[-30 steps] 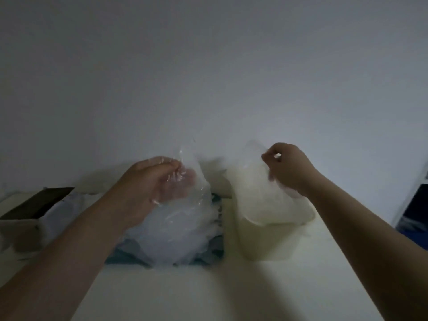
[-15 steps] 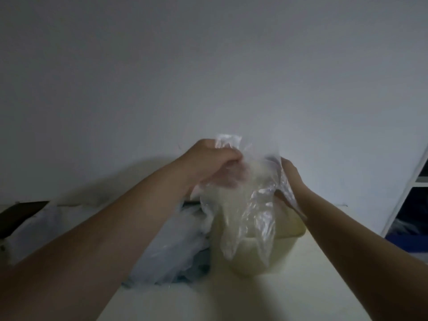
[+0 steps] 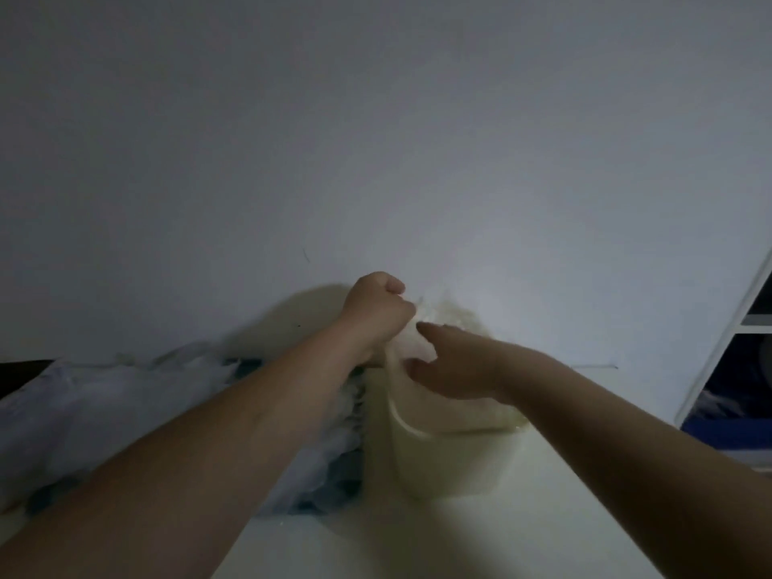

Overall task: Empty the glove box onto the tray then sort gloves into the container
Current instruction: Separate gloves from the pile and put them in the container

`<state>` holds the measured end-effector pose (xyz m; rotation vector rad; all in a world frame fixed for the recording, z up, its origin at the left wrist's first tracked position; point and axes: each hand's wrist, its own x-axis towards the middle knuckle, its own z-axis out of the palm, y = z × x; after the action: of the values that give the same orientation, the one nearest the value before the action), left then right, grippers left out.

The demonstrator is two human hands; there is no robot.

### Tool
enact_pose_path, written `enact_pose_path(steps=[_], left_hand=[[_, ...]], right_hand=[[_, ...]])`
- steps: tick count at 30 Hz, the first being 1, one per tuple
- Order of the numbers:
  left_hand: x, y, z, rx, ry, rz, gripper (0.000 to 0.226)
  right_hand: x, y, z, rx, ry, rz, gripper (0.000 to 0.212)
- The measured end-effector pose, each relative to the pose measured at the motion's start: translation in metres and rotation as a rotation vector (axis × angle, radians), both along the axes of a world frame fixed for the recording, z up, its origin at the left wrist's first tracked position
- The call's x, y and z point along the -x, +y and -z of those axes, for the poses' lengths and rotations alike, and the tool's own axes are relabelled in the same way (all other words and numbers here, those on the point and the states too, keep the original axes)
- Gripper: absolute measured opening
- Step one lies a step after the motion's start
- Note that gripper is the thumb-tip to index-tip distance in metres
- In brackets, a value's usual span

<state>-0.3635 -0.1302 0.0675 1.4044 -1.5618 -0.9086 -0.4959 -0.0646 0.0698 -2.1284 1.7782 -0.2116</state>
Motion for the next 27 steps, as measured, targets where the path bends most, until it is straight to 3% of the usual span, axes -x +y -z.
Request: enact_pose_path(steps=[3, 6, 10, 14, 17, 19, 22, 27], left_hand=[[-0.031, 0.006, -0.004, 0.086, 0.010, -0.073, 0.036], [-0.061, 0.021, -0.001, 0.080, 0.003, -0.034, 0.026], [-0.096, 0.041, 0.019, 0.092, -0.187, 0.040, 0.007], [-0.140, 0.049, 0.053, 0.073, -0.556, 0.121, 0.005], [-0.170, 0.059, 0.078, 0.050, -0.779, 0.065, 0.032], [-0.182, 0.065, 0.092, -0.003, -0.825, 0.067, 0.039], [-0.189, 0.071, 0.115, -0.004, -0.866, 0.107, 0.028], [-0.190, 0.075, 0.137, 0.145, -0.780, 0.009, 0.023]], right_hand=[[-0.012, -0.022, 0.026, -0.099, 0.147, 0.011, 0.077], [-0.017, -0.038, 0.046, -0.144, 0.342, -0.041, 0.067], [-0.019, -0.043, 0.053, -0.230, 0.491, -0.087, 0.061], [-0.023, -0.029, 0.032, -0.142, 0.316, -0.006, 0.057], [-0.025, -0.009, 0.007, 0.048, 0.186, 0.090, 0.047], [-0.036, 0.004, -0.008, 0.187, 0.160, 0.110, 0.042], [-0.076, 0.022, -0.017, 0.316, 0.022, 0.045, 0.037], [-0.129, 0.024, 0.020, 0.233, -0.253, -0.079, 0.051]])
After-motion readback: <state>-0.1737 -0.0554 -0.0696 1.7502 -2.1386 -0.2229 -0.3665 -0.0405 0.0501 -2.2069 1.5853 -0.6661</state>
